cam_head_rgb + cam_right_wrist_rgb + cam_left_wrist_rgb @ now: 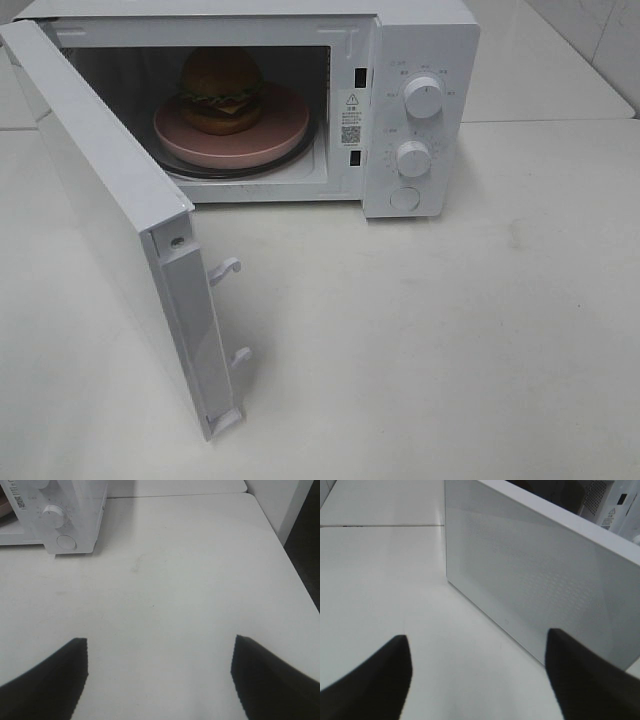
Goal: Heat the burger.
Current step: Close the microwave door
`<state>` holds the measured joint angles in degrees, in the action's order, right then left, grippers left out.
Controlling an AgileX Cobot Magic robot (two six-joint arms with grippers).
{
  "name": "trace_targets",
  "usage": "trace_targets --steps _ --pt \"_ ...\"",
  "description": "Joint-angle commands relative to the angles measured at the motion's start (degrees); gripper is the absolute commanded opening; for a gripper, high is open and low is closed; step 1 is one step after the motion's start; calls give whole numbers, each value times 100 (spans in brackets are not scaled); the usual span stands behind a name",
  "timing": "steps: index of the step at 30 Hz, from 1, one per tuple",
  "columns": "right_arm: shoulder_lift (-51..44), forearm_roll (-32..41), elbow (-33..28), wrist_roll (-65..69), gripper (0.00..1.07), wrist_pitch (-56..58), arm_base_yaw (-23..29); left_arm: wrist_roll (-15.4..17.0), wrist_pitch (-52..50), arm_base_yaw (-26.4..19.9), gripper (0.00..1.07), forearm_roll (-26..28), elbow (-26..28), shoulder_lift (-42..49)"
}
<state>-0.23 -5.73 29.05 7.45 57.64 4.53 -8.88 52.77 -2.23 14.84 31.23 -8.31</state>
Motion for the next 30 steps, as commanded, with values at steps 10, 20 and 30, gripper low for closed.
trace_targets --steps 10,20,30 --pt "-178 -17 -6 -34 76 -57 -46 -292 -1364 -23 0 80 -17 -1152" --pt "-178 -17 -6 -34 76 -57 -46 -796 -3507 -23 0 229 -756 -1828" --pt "-178 -17 -6 -34 76 -57 -46 -894 -5644 -23 0 241 -1679 -2257"
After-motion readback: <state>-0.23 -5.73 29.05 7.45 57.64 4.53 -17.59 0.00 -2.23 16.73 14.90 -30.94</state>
